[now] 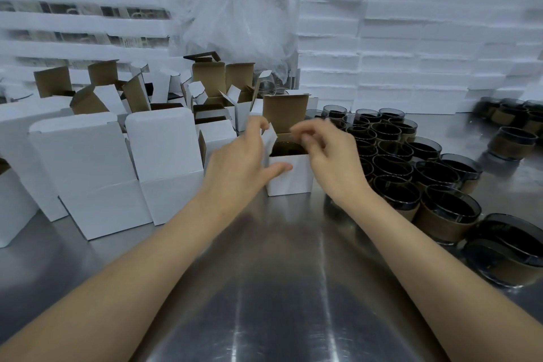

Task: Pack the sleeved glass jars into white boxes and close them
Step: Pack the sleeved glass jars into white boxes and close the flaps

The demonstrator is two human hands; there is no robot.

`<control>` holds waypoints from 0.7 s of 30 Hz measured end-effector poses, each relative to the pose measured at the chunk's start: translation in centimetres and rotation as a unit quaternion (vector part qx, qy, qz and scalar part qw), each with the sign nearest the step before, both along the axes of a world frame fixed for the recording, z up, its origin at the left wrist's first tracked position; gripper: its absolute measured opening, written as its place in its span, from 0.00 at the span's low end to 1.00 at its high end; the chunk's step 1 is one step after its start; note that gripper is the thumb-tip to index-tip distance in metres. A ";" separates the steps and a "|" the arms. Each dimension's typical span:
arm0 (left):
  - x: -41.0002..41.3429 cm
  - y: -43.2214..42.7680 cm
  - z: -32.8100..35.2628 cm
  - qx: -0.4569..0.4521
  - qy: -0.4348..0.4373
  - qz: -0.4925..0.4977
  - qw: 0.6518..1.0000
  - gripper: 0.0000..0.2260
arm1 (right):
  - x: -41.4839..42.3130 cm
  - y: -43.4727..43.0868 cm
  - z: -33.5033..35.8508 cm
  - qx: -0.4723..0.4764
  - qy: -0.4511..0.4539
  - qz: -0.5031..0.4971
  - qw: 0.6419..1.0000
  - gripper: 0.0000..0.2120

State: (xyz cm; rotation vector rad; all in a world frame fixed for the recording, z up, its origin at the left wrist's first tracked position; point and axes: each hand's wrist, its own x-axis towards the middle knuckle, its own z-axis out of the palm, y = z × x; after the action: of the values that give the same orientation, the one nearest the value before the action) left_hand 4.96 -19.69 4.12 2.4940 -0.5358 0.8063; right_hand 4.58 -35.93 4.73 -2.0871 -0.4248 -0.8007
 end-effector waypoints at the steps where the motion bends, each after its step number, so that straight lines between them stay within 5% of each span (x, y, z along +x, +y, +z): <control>1: 0.0 0.0 -0.1 -0.022 0.001 0.002 1.000 0.31 | -0.2 0.1 -0.1 0.041 -0.031 -0.034 0.998 0.16; 6: 0.6 0.3 -0.8 0.004 0.027 0.014 1.000 0.31 | -0.1 0.7 -0.9 0.225 0.005 -0.061 0.972 0.22; 15: 1.6 -0.3 -2.1 -0.226 0.122 -0.078 0.963 0.05 | -0.1 1.7 -2.3 0.097 0.020 -0.012 0.995 0.20; 21: 1.8 -0.5 -2.2 -0.354 0.177 -0.122 0.910 0.09 | -0.2 1.6 -2.3 0.150 0.013 0.003 0.989 0.23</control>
State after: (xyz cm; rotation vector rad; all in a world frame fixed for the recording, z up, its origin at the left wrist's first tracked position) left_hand 6.78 -20.17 1.88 1.7884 -0.3313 0.3415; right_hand 4.37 -34.37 2.44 -1.8143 -0.2761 -0.7810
